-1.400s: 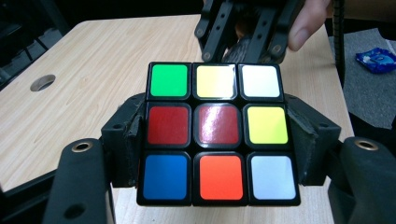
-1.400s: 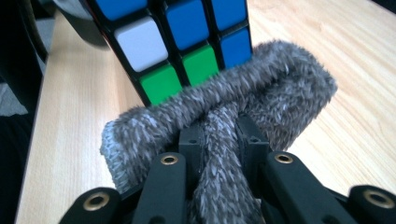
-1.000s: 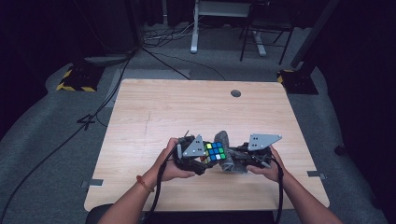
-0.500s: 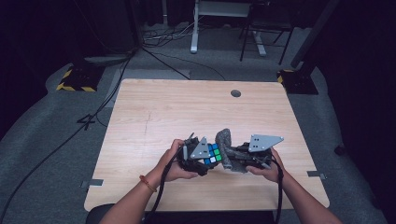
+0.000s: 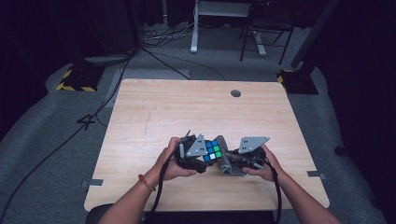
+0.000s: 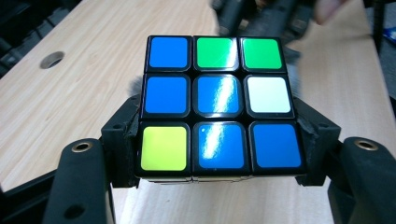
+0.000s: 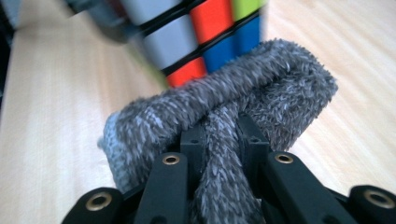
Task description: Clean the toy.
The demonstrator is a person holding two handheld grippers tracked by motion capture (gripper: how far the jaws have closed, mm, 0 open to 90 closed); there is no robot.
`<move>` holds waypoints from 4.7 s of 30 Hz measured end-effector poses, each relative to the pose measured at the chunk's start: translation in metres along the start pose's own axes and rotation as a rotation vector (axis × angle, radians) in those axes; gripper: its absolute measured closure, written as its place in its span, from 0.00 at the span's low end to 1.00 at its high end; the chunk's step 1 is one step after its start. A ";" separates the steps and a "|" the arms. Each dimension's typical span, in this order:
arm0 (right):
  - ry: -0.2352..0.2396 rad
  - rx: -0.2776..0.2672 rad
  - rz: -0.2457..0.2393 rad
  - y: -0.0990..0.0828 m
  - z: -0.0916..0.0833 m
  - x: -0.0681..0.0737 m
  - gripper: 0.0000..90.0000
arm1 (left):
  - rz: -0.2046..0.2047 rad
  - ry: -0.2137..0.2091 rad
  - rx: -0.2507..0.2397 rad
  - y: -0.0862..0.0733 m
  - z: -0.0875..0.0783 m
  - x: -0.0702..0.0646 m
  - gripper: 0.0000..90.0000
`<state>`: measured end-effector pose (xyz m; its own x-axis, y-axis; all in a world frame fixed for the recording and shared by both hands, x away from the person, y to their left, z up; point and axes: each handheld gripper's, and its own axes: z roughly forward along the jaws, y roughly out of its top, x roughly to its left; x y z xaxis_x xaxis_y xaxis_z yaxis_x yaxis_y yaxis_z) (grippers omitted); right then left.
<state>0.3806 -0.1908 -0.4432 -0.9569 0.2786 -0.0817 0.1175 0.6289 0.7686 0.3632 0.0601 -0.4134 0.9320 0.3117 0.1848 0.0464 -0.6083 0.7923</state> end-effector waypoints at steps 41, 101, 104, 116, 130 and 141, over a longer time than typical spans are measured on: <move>-0.021 0.242 -0.061 -0.012 0.011 -0.007 0.79 | -0.056 -0.109 0.186 -0.022 0.038 0.003 0.37; -0.032 0.112 -0.093 -0.011 0.013 0.042 0.30 | -0.001 -0.223 0.298 -0.046 0.012 -0.043 0.41; -0.054 0.107 -0.066 -0.015 0.012 0.036 0.31 | -0.001 -0.246 0.300 -0.046 0.012 -0.045 0.40; -0.101 0.099 -0.043 -0.017 0.012 0.028 0.34 | -0.061 -0.208 0.258 -0.049 0.010 -0.032 0.26; -0.092 0.079 -0.040 -0.017 0.013 0.026 0.34 | 0.008 -0.319 0.283 -0.026 0.058 -0.016 0.21; -0.079 0.050 -0.047 -0.012 0.012 0.030 0.34 | 0.038 -0.322 0.269 -0.029 0.060 -0.019 0.36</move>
<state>0.3538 -0.1809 -0.4624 -0.9379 0.3032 -0.1685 0.0877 0.6772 0.7305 0.3655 0.0280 -0.4743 0.9977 0.0670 -0.0139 0.0620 -0.7975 0.6001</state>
